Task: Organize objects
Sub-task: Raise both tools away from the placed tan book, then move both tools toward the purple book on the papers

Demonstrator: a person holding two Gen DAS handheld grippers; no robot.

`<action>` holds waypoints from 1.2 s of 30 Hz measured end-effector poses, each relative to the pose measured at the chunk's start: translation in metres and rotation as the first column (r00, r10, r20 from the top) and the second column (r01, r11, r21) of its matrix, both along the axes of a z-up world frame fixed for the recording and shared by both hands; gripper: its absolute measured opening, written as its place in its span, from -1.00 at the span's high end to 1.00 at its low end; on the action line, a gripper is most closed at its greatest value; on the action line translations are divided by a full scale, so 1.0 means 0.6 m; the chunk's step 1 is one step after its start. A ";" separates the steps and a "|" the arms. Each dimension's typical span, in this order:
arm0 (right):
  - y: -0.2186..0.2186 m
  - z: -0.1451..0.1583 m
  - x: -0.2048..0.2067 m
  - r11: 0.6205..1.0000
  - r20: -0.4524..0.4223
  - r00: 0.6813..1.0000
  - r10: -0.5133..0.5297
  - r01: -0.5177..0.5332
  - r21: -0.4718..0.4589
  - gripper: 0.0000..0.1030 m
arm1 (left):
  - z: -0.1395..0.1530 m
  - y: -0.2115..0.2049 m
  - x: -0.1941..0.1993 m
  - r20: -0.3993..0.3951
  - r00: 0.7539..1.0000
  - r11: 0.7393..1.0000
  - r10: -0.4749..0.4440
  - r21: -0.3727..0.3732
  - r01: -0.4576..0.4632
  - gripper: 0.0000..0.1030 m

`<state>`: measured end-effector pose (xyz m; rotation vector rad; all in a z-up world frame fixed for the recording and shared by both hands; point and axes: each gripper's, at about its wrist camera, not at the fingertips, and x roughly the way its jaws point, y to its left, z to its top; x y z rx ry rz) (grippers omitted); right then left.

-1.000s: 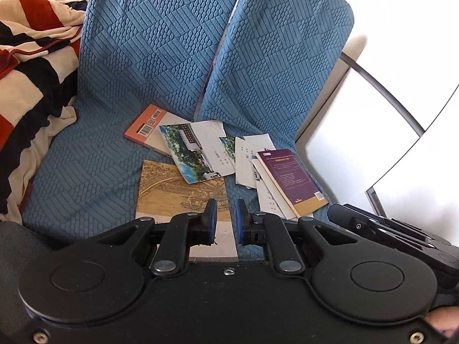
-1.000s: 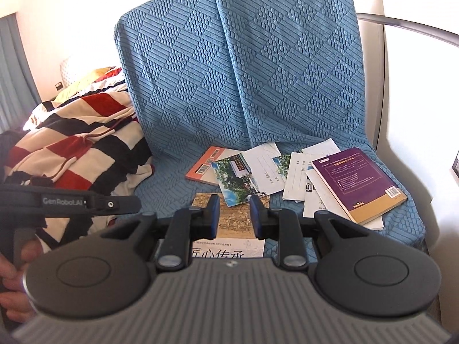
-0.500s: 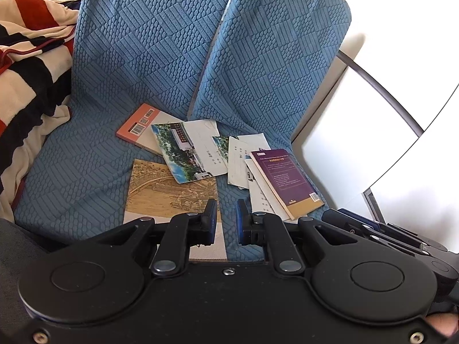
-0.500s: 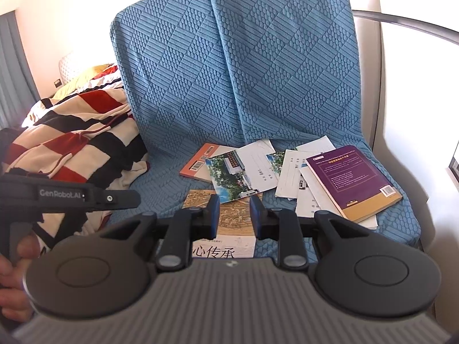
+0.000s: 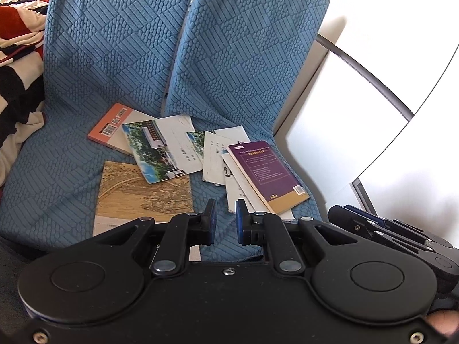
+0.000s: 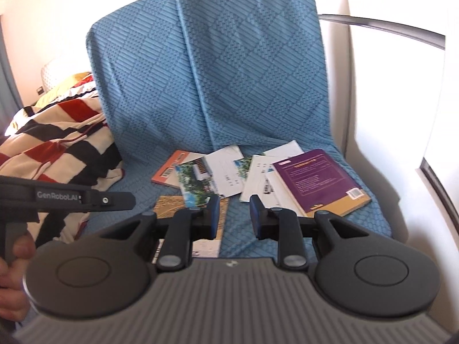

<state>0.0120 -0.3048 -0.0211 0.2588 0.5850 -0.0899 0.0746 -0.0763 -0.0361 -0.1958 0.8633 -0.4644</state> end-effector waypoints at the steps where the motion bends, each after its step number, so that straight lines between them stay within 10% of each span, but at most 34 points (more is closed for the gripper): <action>1: -0.005 0.000 -0.002 1.000 0.000 1.000 -0.007 0.007 -0.004 0.48 | -0.001 -0.004 0.001 -0.001 1.000 1.000 -0.003 0.001 0.003 0.78; 36: -0.167 -0.077 -0.030 0.979 -0.063 0.978 -0.197 0.199 0.032 0.48 | -0.052 -0.169 0.054 -0.082 0.988 0.989 -0.132 0.059 0.137 0.78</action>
